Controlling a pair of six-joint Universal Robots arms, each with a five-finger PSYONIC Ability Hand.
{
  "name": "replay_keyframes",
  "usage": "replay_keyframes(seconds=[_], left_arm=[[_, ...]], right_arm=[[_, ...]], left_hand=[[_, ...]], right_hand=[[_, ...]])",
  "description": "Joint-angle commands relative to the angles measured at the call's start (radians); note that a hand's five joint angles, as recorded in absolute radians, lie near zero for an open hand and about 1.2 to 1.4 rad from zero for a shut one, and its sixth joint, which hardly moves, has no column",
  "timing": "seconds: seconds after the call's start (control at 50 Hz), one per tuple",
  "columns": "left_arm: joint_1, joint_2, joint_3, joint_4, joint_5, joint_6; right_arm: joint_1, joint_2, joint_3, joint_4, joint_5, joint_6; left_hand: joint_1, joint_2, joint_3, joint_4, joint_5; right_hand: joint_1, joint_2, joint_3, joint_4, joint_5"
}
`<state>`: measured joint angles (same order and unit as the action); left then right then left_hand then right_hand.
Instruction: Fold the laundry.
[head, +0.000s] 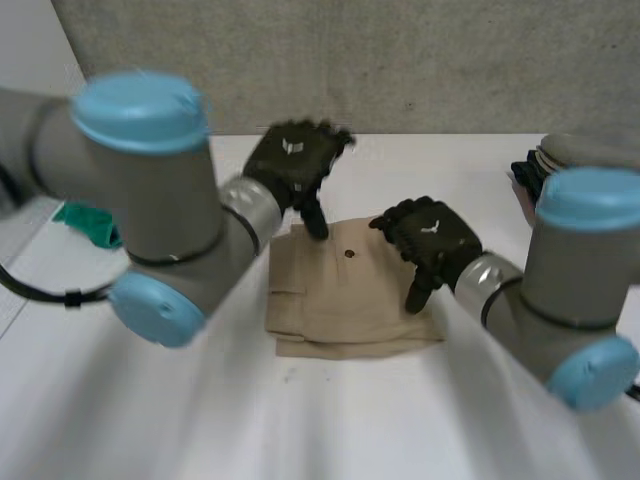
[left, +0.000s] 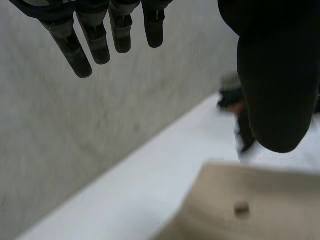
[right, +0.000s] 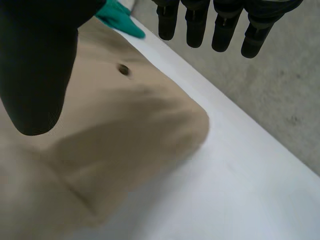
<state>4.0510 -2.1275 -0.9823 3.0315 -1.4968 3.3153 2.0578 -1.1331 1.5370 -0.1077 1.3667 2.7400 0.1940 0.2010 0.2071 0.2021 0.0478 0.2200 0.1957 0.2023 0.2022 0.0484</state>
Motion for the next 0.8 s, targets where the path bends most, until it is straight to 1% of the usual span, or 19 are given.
replay_keyframes(seconds=[0.02, 0.06, 0.08, 0.1, 0.2, 0.32, 0.36, 0.52, 0.62, 0.66, 0.7, 0.76, 0.78, 0.8], left_arm=[[0.046, 0.051, 0.042, -0.071, 0.292, -0.005], [0.049, 0.049, 0.050, -0.102, 0.340, -0.007], [0.049, 0.047, 0.054, -0.123, 0.371, -0.008], [0.049, 0.046, 0.054, -0.132, 0.378, -0.007], [0.042, 0.040, 0.037, -0.137, 0.376, -0.005], [0.040, 0.025, 0.027, -0.135, 0.374, -0.005], [0.040, 0.021, 0.028, -0.135, 0.368, -0.003], [0.040, 0.023, 0.024, -0.108, 0.333, -0.003], [0.043, 0.024, 0.011, -0.108, 0.333, -0.003], [0.043, 0.028, 0.005, -0.106, 0.333, -0.003], [0.042, 0.028, 0.004, -0.106, 0.333, -0.003], [0.042, 0.028, 0.004, -0.106, 0.333, -0.003], [0.043, 0.028, 0.004, -0.106, 0.333, -0.003], [0.043, 0.028, 0.004, -0.106, 0.333, -0.003]], right_arm=[[0.108, -0.030, 0.257, -0.260, 0.044, -0.005], [0.123, -0.008, 0.282, -0.303, 0.051, -0.006], [0.133, 0.027, 0.291, -0.335, 0.057, -0.010], [0.134, 0.044, 0.292, -0.346, 0.058, -0.011], [0.136, 0.122, 0.281, -0.423, 0.066, -0.037], [0.130, 0.176, 0.258, -0.627, 0.110, -0.060], [0.130, 0.179, 0.247, -0.658, 0.124, -0.062], [0.130, 0.254, 0.138, -0.667, 0.140, -0.060], [0.128, 0.259, 0.111, -0.658, 0.144, -0.056], [0.127, 0.257, 0.097, -0.656, 0.146, -0.051], [0.127, 0.260, 0.081, -0.649, 0.146, -0.049], [0.120, 0.277, 0.031, -0.595, 0.141, -0.043], [0.119, 0.286, 0.014, -0.571, 0.137, -0.042], [0.113, 0.300, -0.024, -0.520, 0.135, -0.034]], left_hand=[[0.052, 0.045, 0.039, 0.044, 0.023], [0.052, 0.045, 0.039, 0.044, 0.023], [0.055, 0.048, 0.042, 0.047, 0.026], [0.058, 0.051, 0.045, 0.050, 0.029], [0.052, 0.045, 0.039, 0.044, 0.024], [0.046, 0.039, 0.033, 0.038, 0.018], [0.046, 0.039, 0.033, 0.038, 0.018], [0.046, 0.039, 0.033, 0.038, 0.018], [0.046, 0.039, 0.033, 0.038, 0.018], [0.046, 0.039, 0.033, 0.038, 0.018], [0.046, 0.039, 0.033, 0.038, 0.018], [0.046, 0.039, 0.033, 0.038, 0.018], [0.046, 0.039, 0.033, 0.038, 0.018], [0.046, 0.039, 0.033, 0.038, 0.018]], right_hand=[[-0.046, -0.021, -0.028, -0.028, -0.048], [-0.046, -0.021, -0.028, -0.028, -0.048], [-0.046, -0.021, -0.028, -0.028, -0.048], [-0.046, -0.021, -0.028, -0.028, -0.048], [-0.046, -0.021, -0.028, -0.028, -0.048], [-0.046, -0.021, -0.028, -0.028, -0.048], [-0.046, -0.021, -0.028, -0.028, -0.048], [-0.046, -0.021, -0.028, -0.028, -0.048], [-0.046, -0.021, -0.028, -0.028, -0.048], [-0.006, 0.018, 0.012, 0.012, -0.009], [0.067, 0.091, 0.085, 0.085, 0.064], [0.489, 0.513, 0.506, 0.506, 0.486], [0.726, 0.750, 0.743, 0.744, 0.723], [1.172, 1.196, 1.189, 1.190, 1.169]])
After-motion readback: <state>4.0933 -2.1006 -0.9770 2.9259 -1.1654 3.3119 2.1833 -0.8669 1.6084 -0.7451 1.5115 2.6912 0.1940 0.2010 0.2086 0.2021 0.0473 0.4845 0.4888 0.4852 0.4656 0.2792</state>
